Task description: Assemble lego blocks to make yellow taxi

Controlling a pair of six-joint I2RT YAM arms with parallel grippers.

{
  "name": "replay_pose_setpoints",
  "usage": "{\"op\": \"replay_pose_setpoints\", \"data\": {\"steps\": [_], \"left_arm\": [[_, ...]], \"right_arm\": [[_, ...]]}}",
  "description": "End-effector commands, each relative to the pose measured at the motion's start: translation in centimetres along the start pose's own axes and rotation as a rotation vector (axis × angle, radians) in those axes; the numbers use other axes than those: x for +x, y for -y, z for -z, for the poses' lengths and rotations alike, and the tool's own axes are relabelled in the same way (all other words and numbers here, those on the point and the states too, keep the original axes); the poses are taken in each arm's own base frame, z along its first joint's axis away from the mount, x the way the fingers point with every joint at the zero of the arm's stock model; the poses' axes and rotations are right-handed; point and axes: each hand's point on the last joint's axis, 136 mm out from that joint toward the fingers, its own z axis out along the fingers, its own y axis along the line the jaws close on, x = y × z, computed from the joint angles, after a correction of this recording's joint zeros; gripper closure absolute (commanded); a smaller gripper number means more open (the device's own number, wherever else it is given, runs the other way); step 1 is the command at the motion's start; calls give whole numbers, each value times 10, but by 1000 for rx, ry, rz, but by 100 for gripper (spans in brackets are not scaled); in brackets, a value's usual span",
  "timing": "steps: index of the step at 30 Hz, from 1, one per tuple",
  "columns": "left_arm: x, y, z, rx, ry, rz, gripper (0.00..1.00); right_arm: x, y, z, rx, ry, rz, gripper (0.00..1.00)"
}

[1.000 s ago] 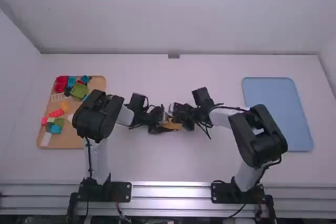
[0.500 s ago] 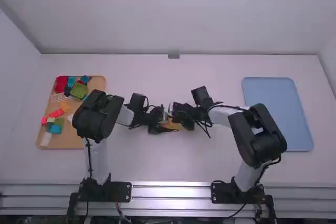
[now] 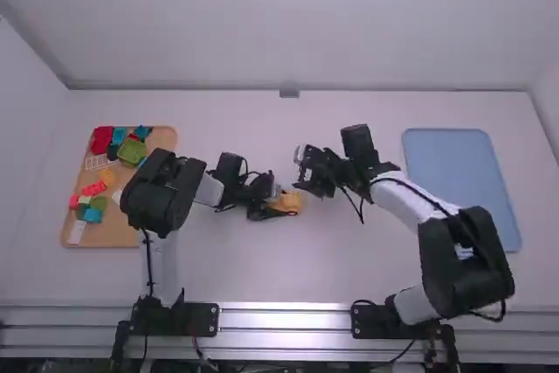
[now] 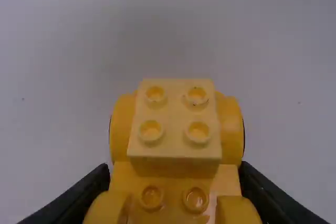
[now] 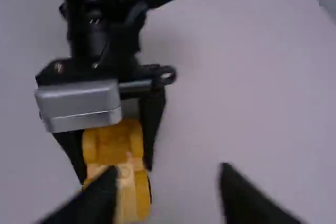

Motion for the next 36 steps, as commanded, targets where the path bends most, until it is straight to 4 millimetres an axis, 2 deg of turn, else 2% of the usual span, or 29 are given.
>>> {"op": "replay_pose_setpoints", "data": {"steps": [1,3,4,5,6,7,10,16,18,21,22,26,28,29,30,33,36], "left_arm": [[16,-3,-4,-20,-62,40,59],[17,-5,-4,-27,-67,37,53],[16,-6,-4,-27,-65,35,41],[15,-6,-4,-26,-61,33,24],[15,-7,-4,-27,-61,33,16],[14,-8,-4,-30,-59,45,1],[10,-14,-2,-41,-53,80,1],[-14,-27,27,-72,-38,119,1],[-31,-34,55,-109,-59,162,1],[-44,-37,82,-159,-108,200,1],[-52,-38,100,-199,-152,224,1],[-76,-40,152,-350,-266,381,1],[-86,-37,174,-438,-315,466,1],[-87,-37,179,-459,-328,482,1],[-95,-36,201,-565,-381,518,1],[-103,-32,225,-691,-415,557,1],[-114,-32,264,-922,-403,688,1]], "right_arm": [[-6,9,13,44,-6,-95,1],[-4,9,16,45,-11,-104,1],[-3,9,18,46,-14,-110,2],[-3,8,18,43,-15,-113,1],[-3,8,18,42,-15,-113,1],[-3,7,18,41,-15,-113,1],[-5,7,16,40,-12,-103,1],[-10,11,16,58,4,-98,1],[-11,12,16,60,8,-91,1],[-12,15,16,75,12,-95,1],[-13,20,17,96,13,-102,1],[-20,26,15,127,27,-99,1],[-23,26,15,128,37,-89,1],[-24,26,15,129,38,-88,1],[-24,29,15,136,44,-95,1],[-26,29,15,139,49,-90,1],[-27,32,17,150,57,-84,1]]}}
